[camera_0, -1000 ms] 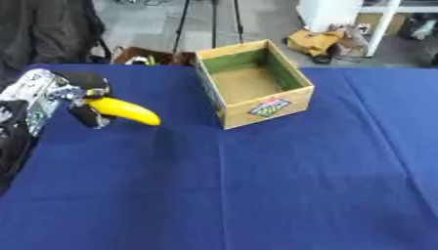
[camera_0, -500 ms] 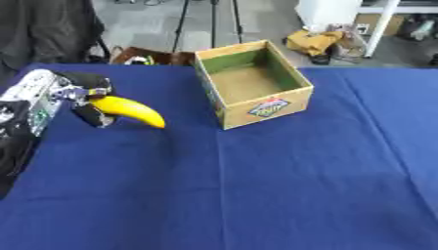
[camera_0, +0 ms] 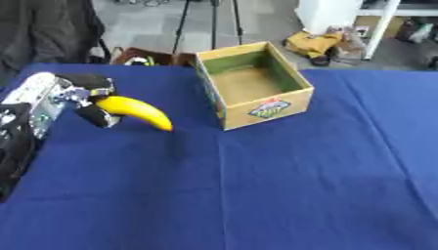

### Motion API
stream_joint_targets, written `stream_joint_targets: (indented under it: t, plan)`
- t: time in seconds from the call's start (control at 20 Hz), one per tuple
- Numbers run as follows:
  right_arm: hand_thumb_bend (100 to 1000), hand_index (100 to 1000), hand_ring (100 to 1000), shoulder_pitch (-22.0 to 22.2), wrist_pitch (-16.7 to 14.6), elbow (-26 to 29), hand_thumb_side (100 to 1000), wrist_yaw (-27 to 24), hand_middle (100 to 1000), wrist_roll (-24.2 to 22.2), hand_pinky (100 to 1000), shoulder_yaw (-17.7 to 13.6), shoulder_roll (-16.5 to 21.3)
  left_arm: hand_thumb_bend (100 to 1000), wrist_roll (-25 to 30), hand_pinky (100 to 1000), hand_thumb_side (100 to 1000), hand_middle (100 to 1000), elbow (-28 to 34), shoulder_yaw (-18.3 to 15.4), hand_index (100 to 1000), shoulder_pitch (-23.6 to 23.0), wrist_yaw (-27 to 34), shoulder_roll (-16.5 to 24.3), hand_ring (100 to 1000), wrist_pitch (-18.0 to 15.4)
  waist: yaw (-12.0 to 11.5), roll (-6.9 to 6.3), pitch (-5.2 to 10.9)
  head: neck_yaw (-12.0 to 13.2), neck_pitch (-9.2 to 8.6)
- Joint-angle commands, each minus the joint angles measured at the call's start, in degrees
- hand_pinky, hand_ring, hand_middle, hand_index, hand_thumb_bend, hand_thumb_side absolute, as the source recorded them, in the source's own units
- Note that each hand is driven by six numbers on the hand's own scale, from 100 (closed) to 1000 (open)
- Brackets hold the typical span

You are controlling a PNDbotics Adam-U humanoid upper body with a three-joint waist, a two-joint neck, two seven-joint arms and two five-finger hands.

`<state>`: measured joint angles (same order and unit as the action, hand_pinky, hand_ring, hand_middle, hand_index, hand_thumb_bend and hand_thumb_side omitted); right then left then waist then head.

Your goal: Pick up objects on the table and place them in the box.

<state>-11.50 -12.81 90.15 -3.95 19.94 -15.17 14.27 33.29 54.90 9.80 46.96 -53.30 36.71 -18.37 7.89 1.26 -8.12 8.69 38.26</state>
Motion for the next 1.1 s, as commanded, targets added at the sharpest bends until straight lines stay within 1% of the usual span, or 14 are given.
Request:
stream_joint_targets:
  t: [0.05, 0.45, 0.7, 1.1]
  plan:
    - [100, 763, 676, -0.27, -0.06, 0.61, 696, -0.39, 673, -0.16, 725, -0.22, 1.34, 100, -1.79, 385, 431, 153, 0.38, -0.68, 275, 1.03, 2.19, 0.43, 237, 0.29, 0.03, 0.06, 0.93, 0.13, 0.14]
    - [100, 763, 676, -0.25, -0.08, 0.56, 696, -0.43, 673, -0.22, 725, -0.21, 1.23, 100, -4.67, 352, 417, 108, -1.39, -1.45, 235, 0.91, 12.59, -1.48, 198, 2.12, 0.05, 0.25, 0.92, 0.07, 0.06]
    - [100, 763, 676, -0.21, -0.11, 0.53, 696, -0.52, 673, -0.23, 725, -0.21, 1.14, 100, -6.37, 342, 409, 100, -2.24, -2.15, 215, 0.99, 19.85, -2.67, 180, 3.63, 0.16, 0.47, 0.87, 0.04, -0.09]
    - [100, 763, 676, -0.16, -0.1, 0.48, 695, -0.55, 673, -0.25, 725, -0.24, 1.12, 100, -10.48, 330, 407, 100, -0.57, -3.74, 199, 1.18, 30.12, -3.17, 163, 5.95, 0.16, 0.57, 0.86, -0.04, -0.21]
